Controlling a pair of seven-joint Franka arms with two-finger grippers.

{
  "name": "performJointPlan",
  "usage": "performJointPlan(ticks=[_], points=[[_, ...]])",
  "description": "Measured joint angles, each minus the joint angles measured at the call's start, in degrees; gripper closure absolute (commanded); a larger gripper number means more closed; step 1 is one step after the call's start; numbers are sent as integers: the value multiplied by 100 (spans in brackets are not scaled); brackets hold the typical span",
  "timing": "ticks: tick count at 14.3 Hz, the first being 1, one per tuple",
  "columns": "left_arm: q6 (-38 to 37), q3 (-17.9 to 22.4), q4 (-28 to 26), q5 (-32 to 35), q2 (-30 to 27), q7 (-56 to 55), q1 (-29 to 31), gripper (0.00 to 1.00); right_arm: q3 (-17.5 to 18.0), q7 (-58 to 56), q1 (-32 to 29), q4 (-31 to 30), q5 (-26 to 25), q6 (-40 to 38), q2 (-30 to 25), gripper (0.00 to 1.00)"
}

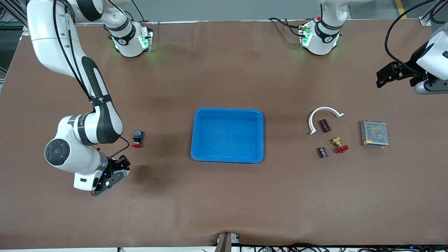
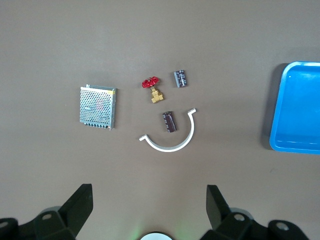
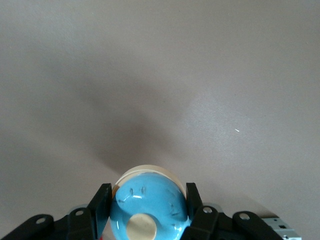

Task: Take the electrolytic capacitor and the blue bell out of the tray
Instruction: 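Lower the bell onto the table and open the right gripper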

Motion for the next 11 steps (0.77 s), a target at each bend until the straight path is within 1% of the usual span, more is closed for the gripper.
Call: performJointPlan(ticks=[3, 7, 11], points=[[0, 0, 0, 0, 0, 0, 0, 0, 0, -389, -85, -146, 191, 257, 59, 49], [0, 0, 0, 0, 0, 0, 0, 0, 19, -495, -93, -521, 225, 894, 128, 49], [0, 0, -1, 0, 0, 0, 0, 0, 14, -931, -128, -638, 466, 1143, 244, 49]])
